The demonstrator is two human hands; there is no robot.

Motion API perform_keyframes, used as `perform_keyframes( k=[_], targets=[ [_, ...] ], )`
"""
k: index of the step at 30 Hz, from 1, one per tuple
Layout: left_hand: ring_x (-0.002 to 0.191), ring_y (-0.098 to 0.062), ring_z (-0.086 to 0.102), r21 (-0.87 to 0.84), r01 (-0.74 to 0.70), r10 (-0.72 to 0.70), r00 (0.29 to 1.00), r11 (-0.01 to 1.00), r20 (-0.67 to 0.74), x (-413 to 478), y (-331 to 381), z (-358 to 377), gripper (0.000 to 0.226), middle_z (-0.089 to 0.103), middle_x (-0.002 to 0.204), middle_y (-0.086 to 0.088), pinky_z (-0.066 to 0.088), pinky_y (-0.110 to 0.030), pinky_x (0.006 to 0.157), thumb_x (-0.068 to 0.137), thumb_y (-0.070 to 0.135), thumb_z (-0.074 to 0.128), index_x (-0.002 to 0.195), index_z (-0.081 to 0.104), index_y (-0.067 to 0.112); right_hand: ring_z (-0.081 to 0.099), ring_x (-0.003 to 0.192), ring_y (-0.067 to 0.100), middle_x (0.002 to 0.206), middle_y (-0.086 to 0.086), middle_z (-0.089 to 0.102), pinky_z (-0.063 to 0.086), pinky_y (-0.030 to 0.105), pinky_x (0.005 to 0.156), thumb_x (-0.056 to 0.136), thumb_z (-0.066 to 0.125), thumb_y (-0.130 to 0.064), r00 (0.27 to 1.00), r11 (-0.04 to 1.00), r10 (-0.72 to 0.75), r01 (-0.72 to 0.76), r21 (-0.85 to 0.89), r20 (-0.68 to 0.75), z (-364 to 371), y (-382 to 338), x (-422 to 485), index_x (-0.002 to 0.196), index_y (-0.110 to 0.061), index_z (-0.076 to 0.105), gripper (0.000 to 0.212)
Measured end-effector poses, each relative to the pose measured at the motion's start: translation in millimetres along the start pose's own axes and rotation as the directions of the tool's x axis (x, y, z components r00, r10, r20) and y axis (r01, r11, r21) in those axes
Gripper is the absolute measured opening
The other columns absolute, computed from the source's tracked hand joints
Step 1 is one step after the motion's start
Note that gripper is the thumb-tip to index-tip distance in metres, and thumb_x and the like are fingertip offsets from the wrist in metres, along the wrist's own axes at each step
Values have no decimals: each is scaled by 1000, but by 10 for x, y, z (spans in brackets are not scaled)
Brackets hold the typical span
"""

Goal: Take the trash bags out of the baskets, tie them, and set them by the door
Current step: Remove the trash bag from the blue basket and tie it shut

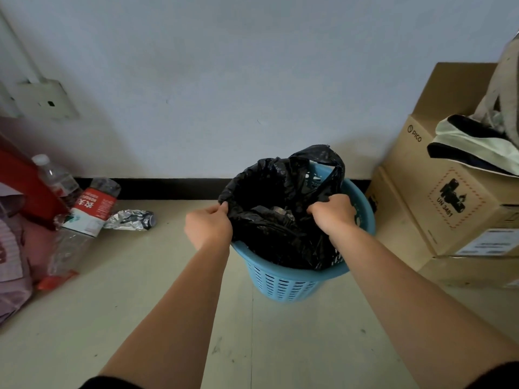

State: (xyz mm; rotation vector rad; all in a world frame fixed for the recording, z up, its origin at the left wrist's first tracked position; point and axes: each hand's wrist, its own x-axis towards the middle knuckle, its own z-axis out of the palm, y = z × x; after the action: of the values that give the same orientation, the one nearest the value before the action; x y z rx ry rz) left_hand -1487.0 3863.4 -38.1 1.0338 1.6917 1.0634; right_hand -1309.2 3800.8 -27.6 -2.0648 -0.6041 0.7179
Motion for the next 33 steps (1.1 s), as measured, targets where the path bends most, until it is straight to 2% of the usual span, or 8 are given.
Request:
perform_keyframes(
  k=[6,13,16,19,23,27,30,33],
  targets=[
    [60,-7,51,200,-422,425,905,884,30,-54,110,69,21,56,64,9,35,-20,52,95,25,55,87,66,9,64,85,38,92,29,64,48,38,65,82,59,0,1000,996,6,-5,91,-8,-36,4,-15,84,2,58,3],
    [79,-20,65,212,-787,549,569,579,612,-224,78,210,20,72,86,-1,52,-44,75,94,34,54,85,57,17,56,106,33,129,16,56,47,43,92,84,64,-13,962,854,245,-271,445,118,-141,-39,-41,140,-1,40,62],
    [97,-15,59,232,-710,533,669,665,518,-240,118,247,19,65,102,7,49,-33,82,85,39,63,92,55,23,61,100,32,120,13,61,51,43,89,74,77,-22,957,848,231,-287,447,176,-141,-27,-76,133,-2,45,70],
    [120,-20,43,403,-630,393,752,664,529,-174,175,258,59,50,119,1,40,-31,95,75,43,69,123,46,17,59,95,30,106,10,60,49,39,86,76,78,-16,969,930,195,-232,286,152,-138,-4,-67,117,-5,51,50],
    [95,-27,60,549,-630,269,755,549,598,-131,135,277,30,66,101,-7,49,-36,79,95,31,50,117,61,13,54,85,26,90,6,58,43,32,77,87,65,-7,977,971,166,-186,152,136,-159,9,-50,104,-7,57,19],
    [63,-14,53,221,-461,276,783,860,558,-228,172,243,22,60,67,1,46,-30,62,97,30,50,91,70,22,51,89,24,105,10,61,40,31,80,92,62,-11,990,961,125,-135,240,57,-165,11,-62,116,-2,58,26],
    [80,-16,64,-56,-196,196,832,979,520,-269,283,188,19,69,82,1,53,-37,86,95,33,56,79,67,31,50,90,24,105,8,57,37,32,82,94,61,-15,991,919,126,-130,371,36,-242,-112,-108,124,0,55,34],
    [95,-22,70,-233,-20,144,837,972,528,-279,443,127,15,74,99,-6,53,-40,93,93,30,60,96,71,21,55,104,24,106,7,57,39,28,85,94,61,-10,998,876,69,-68,477,16,-389,-331,-161,125,0,54,34]
  ],
)
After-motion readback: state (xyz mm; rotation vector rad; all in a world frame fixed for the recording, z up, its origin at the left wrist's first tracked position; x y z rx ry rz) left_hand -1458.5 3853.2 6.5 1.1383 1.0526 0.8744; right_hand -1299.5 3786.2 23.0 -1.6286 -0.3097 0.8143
